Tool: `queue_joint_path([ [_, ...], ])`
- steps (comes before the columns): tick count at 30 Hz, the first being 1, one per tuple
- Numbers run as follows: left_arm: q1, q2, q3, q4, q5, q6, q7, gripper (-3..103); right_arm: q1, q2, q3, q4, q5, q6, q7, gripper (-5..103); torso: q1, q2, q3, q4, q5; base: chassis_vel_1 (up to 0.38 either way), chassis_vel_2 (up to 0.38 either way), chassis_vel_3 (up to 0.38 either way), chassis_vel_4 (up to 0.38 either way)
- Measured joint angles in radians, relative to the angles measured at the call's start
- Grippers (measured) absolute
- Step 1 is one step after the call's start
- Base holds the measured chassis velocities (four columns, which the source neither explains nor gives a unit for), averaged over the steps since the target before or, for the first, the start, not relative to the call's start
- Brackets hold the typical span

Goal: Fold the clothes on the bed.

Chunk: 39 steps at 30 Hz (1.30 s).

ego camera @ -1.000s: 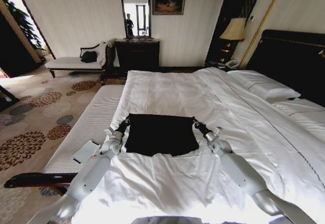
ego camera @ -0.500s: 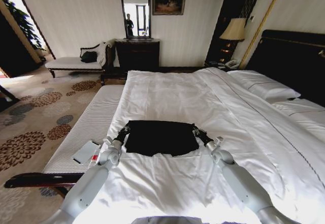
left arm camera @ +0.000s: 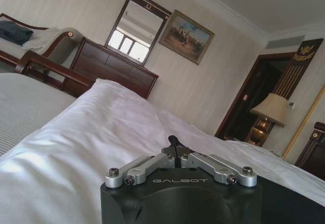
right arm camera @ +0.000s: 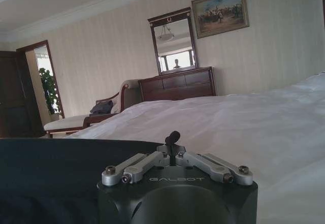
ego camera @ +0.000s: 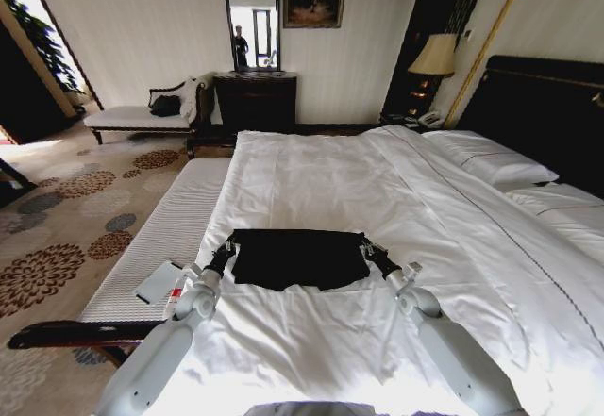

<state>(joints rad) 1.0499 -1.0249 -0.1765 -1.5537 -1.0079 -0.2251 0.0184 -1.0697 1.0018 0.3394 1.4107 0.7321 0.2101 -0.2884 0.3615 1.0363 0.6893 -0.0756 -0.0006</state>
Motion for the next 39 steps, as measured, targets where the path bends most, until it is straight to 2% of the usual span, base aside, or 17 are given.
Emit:
queue_joint_path([
  [7, 0.025, 0.002, -0.005, -0.017, 0.014, -0.010, 0.000, 0, -0.025, 0.008, 0.010, 0.006, -0.014, 0.014, -0.008, 0, 0.000, 0.000, 0.000, 0.0001, 0.0000, 0.000, 0.000, 0.000, 0.000],
  [10, 0.056, 0.003, -0.010, -0.045, 0.032, -0.015, 0.000, 0, -0.054, 0.018, 0.022, 0.018, -0.052, 0.034, -0.014, 0, 0.000, 0.000, 0.000, 0.0002, 0.0002, 0.000, 0.000, 0.000, 0.000],
  [23, 0.141, -0.001, -0.045, -0.093, 0.044, -0.020, -0.009, 0, -0.156, 0.034, 0.067, 0.071, -0.050, 0.078, -0.028, 0, 0.000, 0.000, 0.000, -0.0002, 0.0000, 0.000, 0.000, 0.000, 0.000],
  [39, 0.220, 0.008, -0.050, -0.124, 0.111, -0.037, -0.004, 0, -0.213, 0.031, 0.082, 0.082, -0.045, 0.104, -0.048, 0, 0.000, 0.000, 0.000, 0.0001, 0.0000, 0.000, 0.000, 0.000, 0.000],
])
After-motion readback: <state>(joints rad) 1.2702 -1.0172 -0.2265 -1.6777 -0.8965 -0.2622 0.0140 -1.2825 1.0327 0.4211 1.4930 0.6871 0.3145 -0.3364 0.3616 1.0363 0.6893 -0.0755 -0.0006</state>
